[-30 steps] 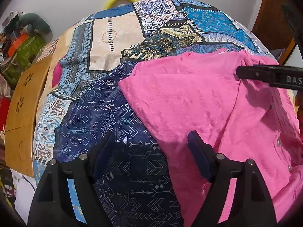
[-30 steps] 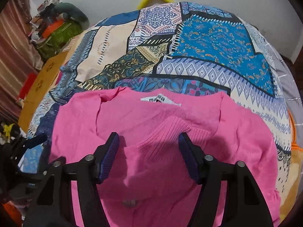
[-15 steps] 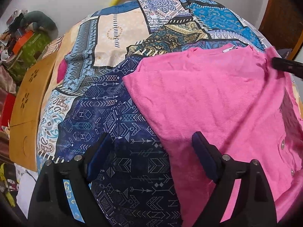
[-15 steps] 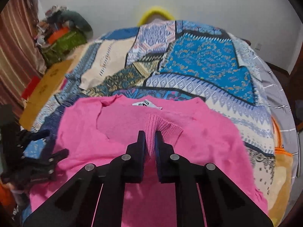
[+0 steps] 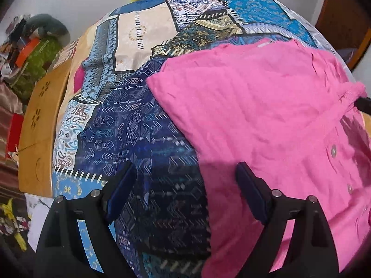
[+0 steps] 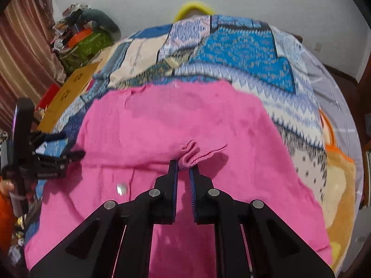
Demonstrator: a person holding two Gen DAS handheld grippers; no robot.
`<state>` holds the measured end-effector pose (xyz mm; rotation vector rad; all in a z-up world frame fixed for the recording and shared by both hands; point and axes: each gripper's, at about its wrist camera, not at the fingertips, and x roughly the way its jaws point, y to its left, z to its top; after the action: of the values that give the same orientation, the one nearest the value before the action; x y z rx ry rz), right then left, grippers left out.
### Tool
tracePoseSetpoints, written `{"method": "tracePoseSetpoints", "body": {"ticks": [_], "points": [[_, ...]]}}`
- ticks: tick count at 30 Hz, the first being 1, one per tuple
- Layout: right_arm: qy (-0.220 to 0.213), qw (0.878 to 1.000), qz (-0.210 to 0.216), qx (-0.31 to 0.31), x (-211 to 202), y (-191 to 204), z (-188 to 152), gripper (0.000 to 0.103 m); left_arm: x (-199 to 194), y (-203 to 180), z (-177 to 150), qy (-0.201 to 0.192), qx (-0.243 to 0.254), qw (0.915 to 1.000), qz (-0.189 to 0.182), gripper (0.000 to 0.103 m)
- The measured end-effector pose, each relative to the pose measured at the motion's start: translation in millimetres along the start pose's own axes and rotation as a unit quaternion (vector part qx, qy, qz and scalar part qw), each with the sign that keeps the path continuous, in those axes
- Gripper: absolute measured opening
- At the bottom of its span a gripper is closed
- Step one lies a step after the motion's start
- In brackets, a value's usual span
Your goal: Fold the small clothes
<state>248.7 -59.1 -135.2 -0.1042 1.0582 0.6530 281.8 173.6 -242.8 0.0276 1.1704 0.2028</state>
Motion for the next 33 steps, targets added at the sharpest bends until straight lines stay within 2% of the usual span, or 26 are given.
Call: {"method": "tracePoseSetpoints", "body": {"ticks": [5, 9, 14, 21, 24, 28, 30, 32, 33], "points": [[0.015, 1.0, -0.002, 0.0, -3, -7, -19, 0.009, -4, -4, -8, 0.001, 0.002, 1.0, 0.007, 0.087], [0.013, 1.0, 0.009, 0.017, -10, -14, -22, 0.009, -7, -4, -12, 0.003, -0.004, 1.0, 0.005, 0.087], [-0.012, 0.999, 0.016, 0.04, -16, -21, -14, 0.036, -16, -3, -15, -0.002, -0.005, 1.0, 0.005, 0.087], [0.006, 0.999, 0.009, 0.048, 15, -30, -5, 0.036, -24, 16, -3, -0.022, -0.037, 0.9991, 0.003, 0.087], [0.02, 0.998, 0.008, 0.058, 30, -34, -9, 0.036, -12, 25, 3, -0.008, -0.06, 0.9982, 0.002, 0.087], [0.01, 0.999, 0.005, 0.051, 32, -30, -12, 0.036, 7, 30, 1, 0.011, -0.074, 0.9971, -0.008, 0.088], [0.009, 0.999, 0.004, 0.042, 31, -28, -11, 0.027, 10, 29, -1, 0.009, -0.086, 0.996, -0.022, 0.088], [0.01, 0.999, 0.002, 0.034, 31, -26, -9, 0.013, 13, 28, -1, 0.015, -0.091, 0.9951, -0.035, 0.088], [0.008, 0.999, 0.004, 0.032, 30, -25, -9, 0.012, 15, 27, -1, 0.016, -0.093, 0.9949, -0.036, 0.088]]}}
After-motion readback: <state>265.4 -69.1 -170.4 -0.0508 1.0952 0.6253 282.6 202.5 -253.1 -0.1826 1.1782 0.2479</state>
